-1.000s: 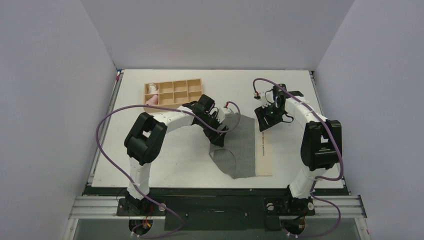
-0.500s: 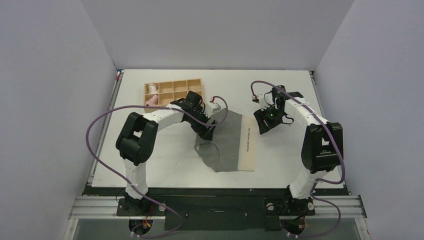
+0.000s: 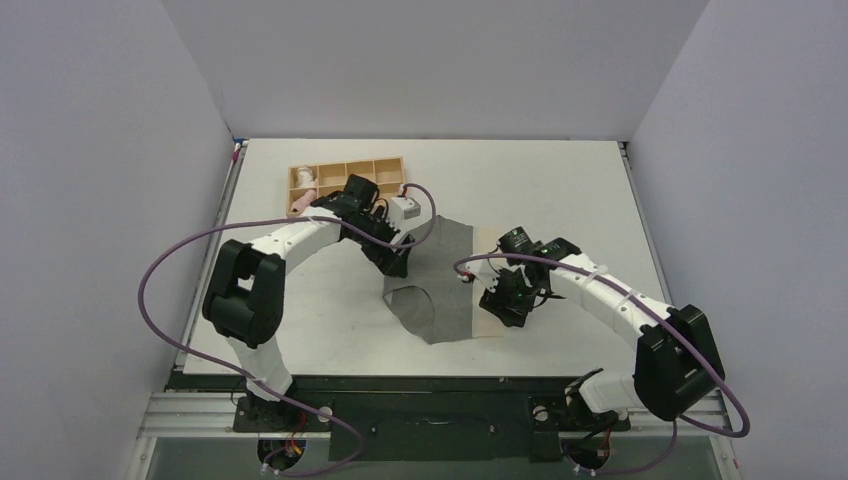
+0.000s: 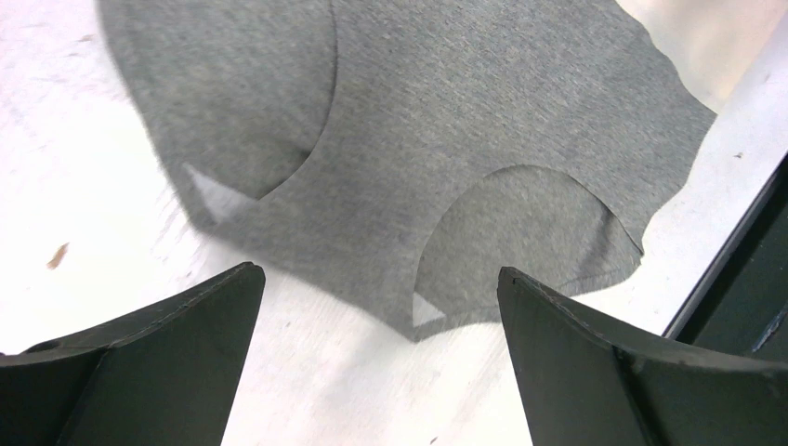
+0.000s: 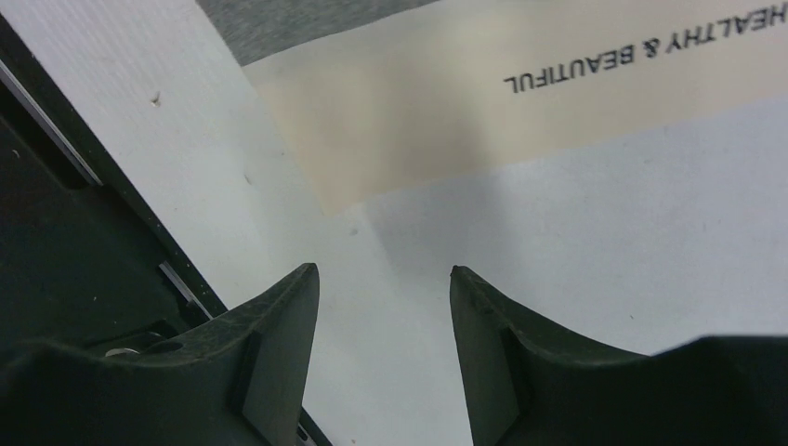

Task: Roll the underwear
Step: Move the underwear to the center of the board, then fold the underwear at the center of the board.

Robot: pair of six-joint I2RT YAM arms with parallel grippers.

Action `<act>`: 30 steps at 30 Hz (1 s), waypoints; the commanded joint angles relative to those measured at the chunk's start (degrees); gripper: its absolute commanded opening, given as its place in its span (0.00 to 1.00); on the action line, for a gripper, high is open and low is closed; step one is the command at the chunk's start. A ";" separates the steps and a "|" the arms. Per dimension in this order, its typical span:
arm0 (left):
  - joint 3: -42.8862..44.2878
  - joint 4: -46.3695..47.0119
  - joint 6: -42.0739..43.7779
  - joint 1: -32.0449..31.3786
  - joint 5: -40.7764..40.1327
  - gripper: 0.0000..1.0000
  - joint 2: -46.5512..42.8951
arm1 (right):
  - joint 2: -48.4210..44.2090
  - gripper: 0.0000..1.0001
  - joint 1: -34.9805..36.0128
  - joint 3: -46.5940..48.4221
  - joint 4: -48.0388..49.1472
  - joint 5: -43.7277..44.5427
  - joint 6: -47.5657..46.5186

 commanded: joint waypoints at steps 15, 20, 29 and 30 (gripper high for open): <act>-1.61 -8.07 6.04 16.70 7.10 0.97 -14.73 | 3.93 0.46 14.00 -5.95 8.80 8.83 -0.72; -1.13 -8.22 5.80 16.73 7.30 0.97 -13.44 | 5.90 0.45 15.12 -6.07 9.40 9.73 -0.50; -1.38 -8.53 6.35 16.86 6.72 0.97 -13.54 | 8.05 0.34 15.89 -6.02 9.53 10.06 -0.49; -1.45 -8.63 6.41 16.90 6.64 0.97 -13.71 | 8.42 0.29 15.96 -6.04 9.49 10.00 -0.48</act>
